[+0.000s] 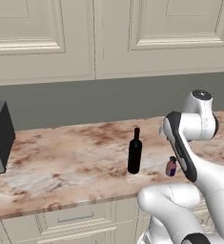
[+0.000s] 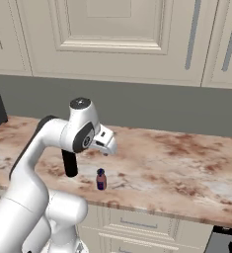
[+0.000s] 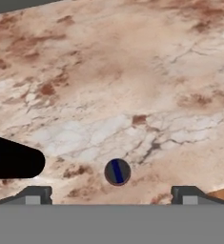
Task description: There is a wine glass and glass cup on the dining counter. Place the wine bottle next to the wine glass and the juice bottle next to the glass cup.
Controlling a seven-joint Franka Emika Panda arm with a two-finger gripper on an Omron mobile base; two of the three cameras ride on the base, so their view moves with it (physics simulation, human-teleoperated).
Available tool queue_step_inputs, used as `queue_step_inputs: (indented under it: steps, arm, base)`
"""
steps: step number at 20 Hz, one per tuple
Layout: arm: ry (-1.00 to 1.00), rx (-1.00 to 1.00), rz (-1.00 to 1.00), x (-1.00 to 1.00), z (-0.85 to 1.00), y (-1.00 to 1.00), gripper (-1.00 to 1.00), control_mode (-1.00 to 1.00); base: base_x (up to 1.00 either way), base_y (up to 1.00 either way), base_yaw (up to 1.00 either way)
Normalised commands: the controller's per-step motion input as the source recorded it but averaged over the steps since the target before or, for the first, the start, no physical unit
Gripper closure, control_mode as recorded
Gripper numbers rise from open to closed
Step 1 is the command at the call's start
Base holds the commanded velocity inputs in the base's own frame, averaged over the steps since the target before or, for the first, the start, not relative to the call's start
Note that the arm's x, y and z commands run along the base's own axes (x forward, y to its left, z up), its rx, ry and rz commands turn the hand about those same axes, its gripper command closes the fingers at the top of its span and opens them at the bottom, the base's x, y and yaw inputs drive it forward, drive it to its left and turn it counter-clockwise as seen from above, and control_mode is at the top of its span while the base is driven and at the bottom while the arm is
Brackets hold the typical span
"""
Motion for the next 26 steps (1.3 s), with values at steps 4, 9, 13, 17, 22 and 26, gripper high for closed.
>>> queue_step_inputs:
  steps: [4, 9, 13, 17, 22, 26]
  arm:
    - [0.0, 0.0, -0.05, 0.0, -0.39, -0.1, -1.0, -1.0]
    - [0.0, 0.0, -0.05, 0.0, -0.38, -0.07, -1.0, -1.0]
    - [0.0, 0.0, -0.06, -0.04, -0.3, 0.0, -1.0, -1.0]
    - [0.0, 0.0, -0.07, -0.07, -0.24, 0.0, -1.0, -1.0]
    - [0.0, 0.02, -0.06, 0.0, -0.3, 0.0, -1.0, -1.0]
    - [0.0, 0.09, -0.02, 0.04, -0.35, 0.0, -1.0, -1.0]
  base:
    - [0.0, 0.0, 0.0]
    - [0.0, 0.0, 0.0]
    - [0.0, 0.0, 0.0]
    - [0.0, 0.0, 0.0]
    - [0.0, 0.0, 0.0]
    - [0.0, 0.0, 0.0]
